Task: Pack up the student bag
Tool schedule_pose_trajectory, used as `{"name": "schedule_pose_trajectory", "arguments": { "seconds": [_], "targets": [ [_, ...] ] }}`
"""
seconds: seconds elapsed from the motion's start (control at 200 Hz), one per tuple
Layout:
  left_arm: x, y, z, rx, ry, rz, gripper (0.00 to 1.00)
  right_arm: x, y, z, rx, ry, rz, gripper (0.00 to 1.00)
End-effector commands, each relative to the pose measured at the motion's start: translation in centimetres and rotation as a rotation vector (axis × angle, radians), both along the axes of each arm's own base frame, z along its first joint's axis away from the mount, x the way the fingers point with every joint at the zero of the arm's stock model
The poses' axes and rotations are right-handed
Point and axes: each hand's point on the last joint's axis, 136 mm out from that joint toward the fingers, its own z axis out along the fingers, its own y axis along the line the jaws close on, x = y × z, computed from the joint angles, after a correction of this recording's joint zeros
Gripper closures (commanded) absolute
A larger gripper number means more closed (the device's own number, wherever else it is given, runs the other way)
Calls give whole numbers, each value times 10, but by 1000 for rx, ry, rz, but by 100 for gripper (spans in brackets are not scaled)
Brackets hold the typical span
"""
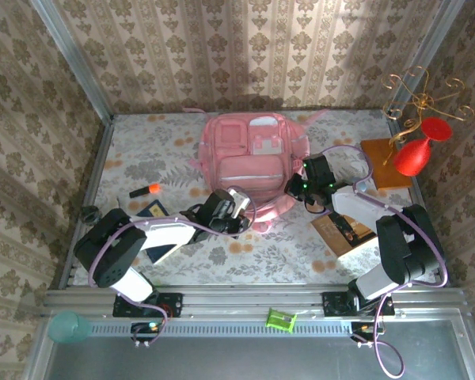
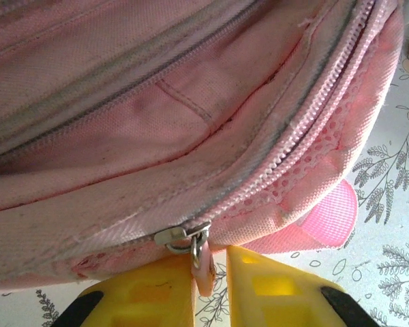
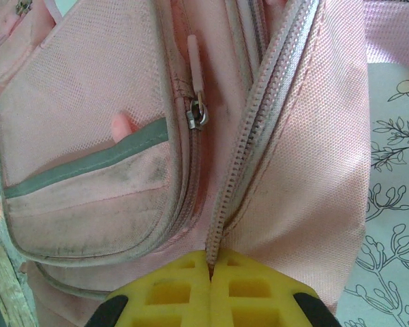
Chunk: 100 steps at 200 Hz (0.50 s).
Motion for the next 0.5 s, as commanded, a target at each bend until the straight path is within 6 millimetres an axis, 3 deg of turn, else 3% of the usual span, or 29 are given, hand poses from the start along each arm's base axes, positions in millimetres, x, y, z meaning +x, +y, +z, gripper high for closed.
{"name": "schedule_pose_trajectory", "arguments": {
  "seconds": [0.0, 0.095, 0.175, 0.495],
  "targets": [
    [2, 0, -3, -4, -2, 20, 83, 2, 8, 10, 39, -37, 24, 100],
    [5, 2, -1, 5, -17, 37, 89, 1, 7, 11, 34, -40, 24, 100],
    [7, 6, 0, 18, -28, 49, 100, 1, 3, 10, 12, -42, 20, 100],
    [2, 44, -8, 56, 4, 76, 100, 11, -33, 14, -136, -53, -5, 100]
  ]
}}
